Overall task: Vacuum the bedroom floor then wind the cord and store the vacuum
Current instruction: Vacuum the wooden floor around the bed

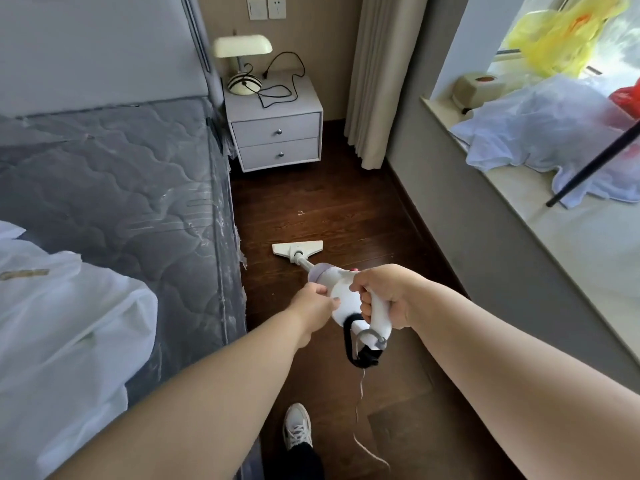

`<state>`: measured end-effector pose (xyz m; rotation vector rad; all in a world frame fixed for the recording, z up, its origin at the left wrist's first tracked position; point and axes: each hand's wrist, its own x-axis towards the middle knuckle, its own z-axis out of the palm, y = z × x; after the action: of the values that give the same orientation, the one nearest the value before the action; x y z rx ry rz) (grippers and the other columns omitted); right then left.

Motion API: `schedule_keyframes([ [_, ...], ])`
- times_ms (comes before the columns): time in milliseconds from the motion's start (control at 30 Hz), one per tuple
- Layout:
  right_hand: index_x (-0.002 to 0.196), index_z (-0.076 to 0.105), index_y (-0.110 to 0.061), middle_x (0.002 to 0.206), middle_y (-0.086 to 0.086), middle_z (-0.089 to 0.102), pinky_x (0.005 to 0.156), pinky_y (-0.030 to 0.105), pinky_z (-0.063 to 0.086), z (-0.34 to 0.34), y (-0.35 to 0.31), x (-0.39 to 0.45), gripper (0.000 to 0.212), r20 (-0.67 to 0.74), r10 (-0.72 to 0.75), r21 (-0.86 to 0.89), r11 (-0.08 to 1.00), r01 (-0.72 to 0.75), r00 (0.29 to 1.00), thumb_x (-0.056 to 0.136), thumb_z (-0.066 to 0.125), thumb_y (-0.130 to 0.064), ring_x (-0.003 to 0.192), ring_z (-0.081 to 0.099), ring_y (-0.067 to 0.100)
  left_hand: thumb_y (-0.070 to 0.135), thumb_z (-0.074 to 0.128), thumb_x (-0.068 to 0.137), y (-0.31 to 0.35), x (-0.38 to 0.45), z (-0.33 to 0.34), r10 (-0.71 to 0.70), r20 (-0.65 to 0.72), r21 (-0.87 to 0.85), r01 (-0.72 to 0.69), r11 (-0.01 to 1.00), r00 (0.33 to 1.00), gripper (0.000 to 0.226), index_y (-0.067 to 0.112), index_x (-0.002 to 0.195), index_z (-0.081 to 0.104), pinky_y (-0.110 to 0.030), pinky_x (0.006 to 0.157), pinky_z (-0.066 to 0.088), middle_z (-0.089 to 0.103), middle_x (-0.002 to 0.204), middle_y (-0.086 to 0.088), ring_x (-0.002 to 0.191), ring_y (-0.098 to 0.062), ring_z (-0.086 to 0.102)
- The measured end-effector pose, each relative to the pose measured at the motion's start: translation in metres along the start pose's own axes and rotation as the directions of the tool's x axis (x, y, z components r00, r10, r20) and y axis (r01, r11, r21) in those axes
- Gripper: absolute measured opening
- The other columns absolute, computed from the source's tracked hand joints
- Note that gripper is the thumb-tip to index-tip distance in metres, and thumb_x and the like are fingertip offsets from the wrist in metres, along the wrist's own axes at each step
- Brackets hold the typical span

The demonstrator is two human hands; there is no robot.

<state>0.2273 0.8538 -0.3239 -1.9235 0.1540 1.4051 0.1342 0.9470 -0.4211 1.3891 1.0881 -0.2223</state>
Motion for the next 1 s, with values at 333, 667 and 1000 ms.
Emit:
schedule_keyframes([
  [333, 0.070, 0.049, -0.012, 0.049, 0.000, 0.037, 0.044, 0.023, 0.031, 0.038, -0.080, 0.064, 0.023, -0.051, 0.006, 0.110, 0.994, 0.000, 0.999, 0.093, 0.050, -0.010, 0.042, 0.033, 0.015, 0.018, 0.056, 0.094, 0.056, 0.084, -0.068, 0.003, 0.046, 0.076, -0.006, 0.997, 0.999, 0.050, 0.016, 0.142, 0.042, -0.047, 0.107, 0.043, 0.050, 0.139, -0.009, 0.126, -0.027, 0.049],
  [667, 0.075, 0.049, -0.012, 0.055, 0.001, 0.042, 0.043, 0.023, 0.034, 0.048, -0.124, 0.111, 0.018, -0.058, 0.024, 0.105, 0.994, -0.018, 0.998, 0.092, 0.053, -0.013, 0.044, 0.039, 0.015, 0.013, 0.053, 0.096, 0.083, 0.133, -0.092, -0.002, 0.056, 0.059, -0.002, 0.998, 0.998, 0.051, 0.014, 0.145, 0.040, -0.047, 0.107, 0.044, 0.050, 0.140, -0.012, 0.125, -0.028, 0.051],
  [1000, 0.091, 0.056, -0.009, 0.059, 0.003, 0.045, 0.049, 0.026, 0.038, 0.040, -0.149, 0.134, 0.003, -0.067, -0.001, 0.114, 0.993, 0.009, 0.998, 0.090, 0.054, -0.009, 0.049, 0.042, 0.016, 0.012, 0.052, 0.096, 0.106, 0.158, -0.096, -0.006, 0.069, 0.074, 0.001, 0.997, 0.998, 0.049, 0.012, 0.144, 0.041, -0.046, 0.107, 0.043, 0.050, 0.139, -0.012, 0.120, -0.027, 0.052],
])
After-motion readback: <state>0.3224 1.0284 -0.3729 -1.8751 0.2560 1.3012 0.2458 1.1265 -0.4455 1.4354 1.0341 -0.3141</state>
